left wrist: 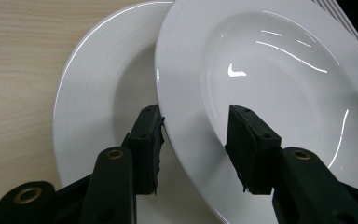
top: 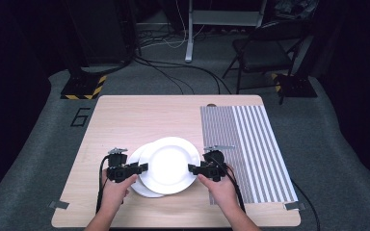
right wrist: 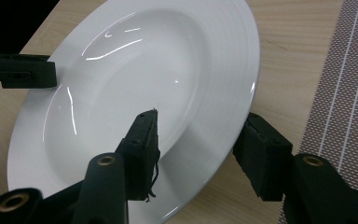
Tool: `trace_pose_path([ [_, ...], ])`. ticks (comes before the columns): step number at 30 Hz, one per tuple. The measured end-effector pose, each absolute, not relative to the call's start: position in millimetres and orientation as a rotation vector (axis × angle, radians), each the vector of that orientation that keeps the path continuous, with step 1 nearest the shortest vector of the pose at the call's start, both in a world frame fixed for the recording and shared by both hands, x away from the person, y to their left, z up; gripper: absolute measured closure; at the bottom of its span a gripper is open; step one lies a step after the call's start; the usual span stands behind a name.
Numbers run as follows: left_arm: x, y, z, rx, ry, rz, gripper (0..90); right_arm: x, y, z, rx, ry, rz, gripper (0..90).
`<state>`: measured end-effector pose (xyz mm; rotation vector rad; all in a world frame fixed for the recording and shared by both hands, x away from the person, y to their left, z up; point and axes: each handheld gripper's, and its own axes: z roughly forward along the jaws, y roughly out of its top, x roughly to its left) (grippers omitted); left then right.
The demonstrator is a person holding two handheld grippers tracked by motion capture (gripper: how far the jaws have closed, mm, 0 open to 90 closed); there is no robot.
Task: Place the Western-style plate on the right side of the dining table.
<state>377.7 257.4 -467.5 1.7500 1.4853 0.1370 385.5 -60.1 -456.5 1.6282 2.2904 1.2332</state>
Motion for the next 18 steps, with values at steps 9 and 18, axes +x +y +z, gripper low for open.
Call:
trace_pose_path([
  [9, 376.8, 258.5, -462.9, 1.735, 1.484, 0.122, 55.9, 386.5, -61.4, -455.7, 1.663, 2.295, 1.256, 48.6],
  [18, 377.6, 257.3, -463.2, 1.726, 1.494, 0.114, 55.9, 387.6, -62.8, -455.4, 1.689, 2.288, 1.278, 48.0],
])
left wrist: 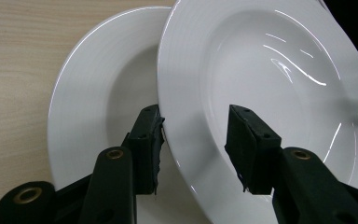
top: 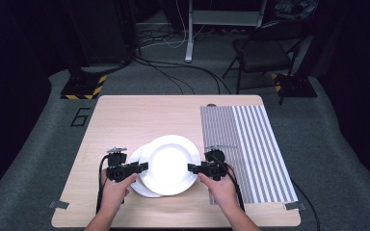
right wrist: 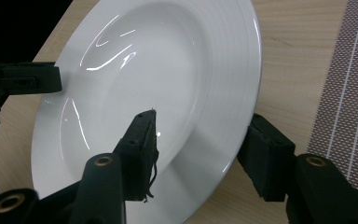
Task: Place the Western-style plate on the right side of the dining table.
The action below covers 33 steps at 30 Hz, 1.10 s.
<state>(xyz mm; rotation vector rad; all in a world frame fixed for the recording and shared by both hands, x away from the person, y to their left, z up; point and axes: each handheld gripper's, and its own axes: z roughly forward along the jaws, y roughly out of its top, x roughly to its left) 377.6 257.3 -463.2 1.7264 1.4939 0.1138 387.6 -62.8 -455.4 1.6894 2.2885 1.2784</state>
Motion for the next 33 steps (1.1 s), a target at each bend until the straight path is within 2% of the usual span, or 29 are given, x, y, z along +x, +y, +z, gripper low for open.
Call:
trace_pose_path([
  [33, 384, 243, -450, 1.718, 1.438, 0.115, 56.8, 383, -78, -447, 1.746, 2.208, 1.316, 47.2],
])
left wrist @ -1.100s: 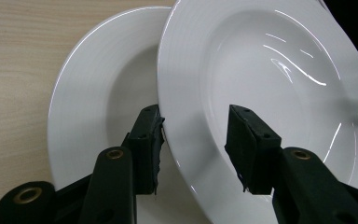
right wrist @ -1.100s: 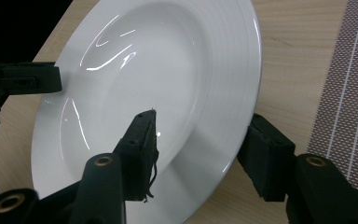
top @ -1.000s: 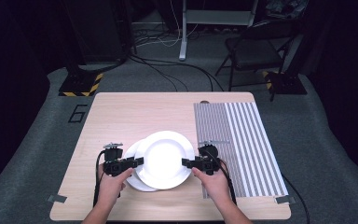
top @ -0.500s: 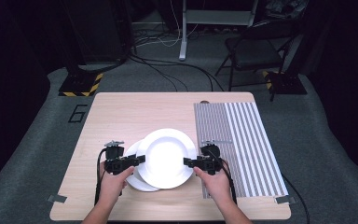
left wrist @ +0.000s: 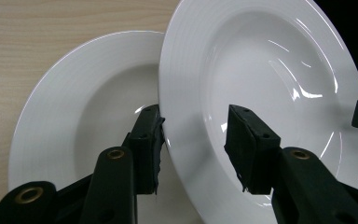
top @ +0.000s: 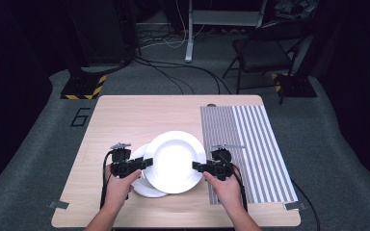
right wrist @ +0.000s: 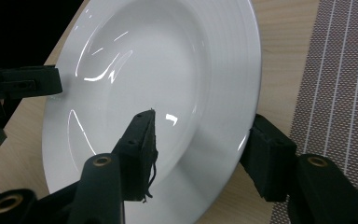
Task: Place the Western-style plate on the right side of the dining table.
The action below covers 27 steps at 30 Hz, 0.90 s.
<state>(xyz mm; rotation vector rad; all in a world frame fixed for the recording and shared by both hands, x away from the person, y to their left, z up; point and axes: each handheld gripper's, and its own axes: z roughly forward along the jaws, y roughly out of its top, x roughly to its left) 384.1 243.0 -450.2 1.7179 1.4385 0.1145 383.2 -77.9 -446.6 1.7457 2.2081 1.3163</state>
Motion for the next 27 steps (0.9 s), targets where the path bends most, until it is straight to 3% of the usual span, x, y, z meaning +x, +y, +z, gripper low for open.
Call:
trace_pose_path([
  [27, 394, 220, -451, 1.764, 1.403, 0.088, 56.8, 377, -98, -441, 1.797, 2.117, 1.339, 46.8],
])
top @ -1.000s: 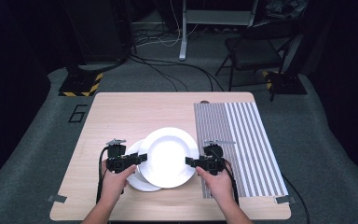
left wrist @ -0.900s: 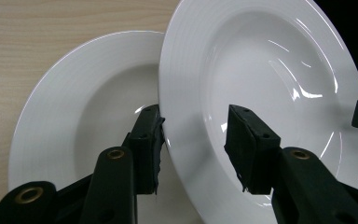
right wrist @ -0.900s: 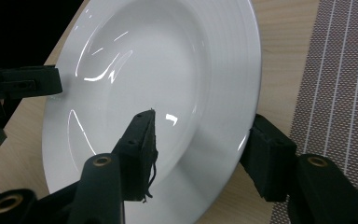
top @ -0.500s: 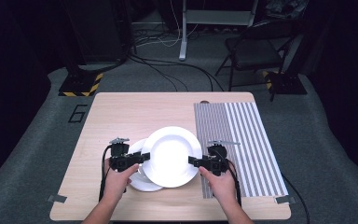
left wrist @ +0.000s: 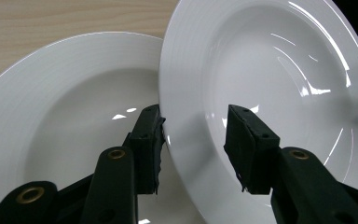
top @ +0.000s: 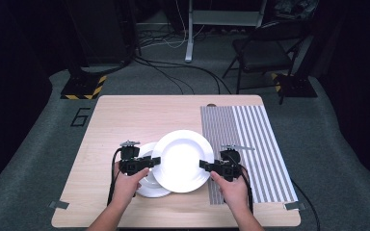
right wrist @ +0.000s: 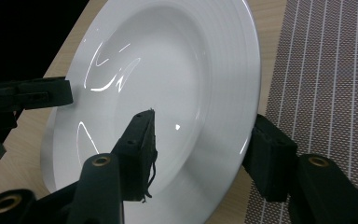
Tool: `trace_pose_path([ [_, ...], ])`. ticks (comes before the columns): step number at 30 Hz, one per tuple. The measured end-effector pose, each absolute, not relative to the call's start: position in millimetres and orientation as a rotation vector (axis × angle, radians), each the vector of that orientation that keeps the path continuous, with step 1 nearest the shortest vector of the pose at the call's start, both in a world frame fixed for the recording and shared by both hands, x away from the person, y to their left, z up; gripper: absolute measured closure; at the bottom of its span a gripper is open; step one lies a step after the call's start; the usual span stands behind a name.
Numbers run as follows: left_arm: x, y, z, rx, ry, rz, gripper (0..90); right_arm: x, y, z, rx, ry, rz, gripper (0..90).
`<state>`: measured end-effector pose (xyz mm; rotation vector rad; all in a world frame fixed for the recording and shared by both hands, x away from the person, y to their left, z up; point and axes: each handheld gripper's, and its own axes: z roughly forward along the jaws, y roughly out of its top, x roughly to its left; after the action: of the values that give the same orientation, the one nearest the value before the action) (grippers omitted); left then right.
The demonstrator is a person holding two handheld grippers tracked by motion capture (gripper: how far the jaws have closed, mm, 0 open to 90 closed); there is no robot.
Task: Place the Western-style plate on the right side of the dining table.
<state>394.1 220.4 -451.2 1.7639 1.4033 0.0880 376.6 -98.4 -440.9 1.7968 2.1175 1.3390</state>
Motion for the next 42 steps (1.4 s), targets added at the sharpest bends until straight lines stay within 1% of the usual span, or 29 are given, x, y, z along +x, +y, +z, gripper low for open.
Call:
trace_pose_path([
  [19, 404, 196, -454, 1.806, 1.344, 0.054, 56.8, 368, -119, -450, 1.871, 2.056, 1.301, 46.8],
  [30, 405, 184, -448, 1.821, 1.309, 0.054, 57.0, 362, -131, -441, 1.884, 1.979, 1.322, 46.4],
  [42, 407, 175, -438, 1.805, 1.293, 0.046, 57.2, 363, -141, -434, 1.891, 1.946, 1.336, 46.4],
])
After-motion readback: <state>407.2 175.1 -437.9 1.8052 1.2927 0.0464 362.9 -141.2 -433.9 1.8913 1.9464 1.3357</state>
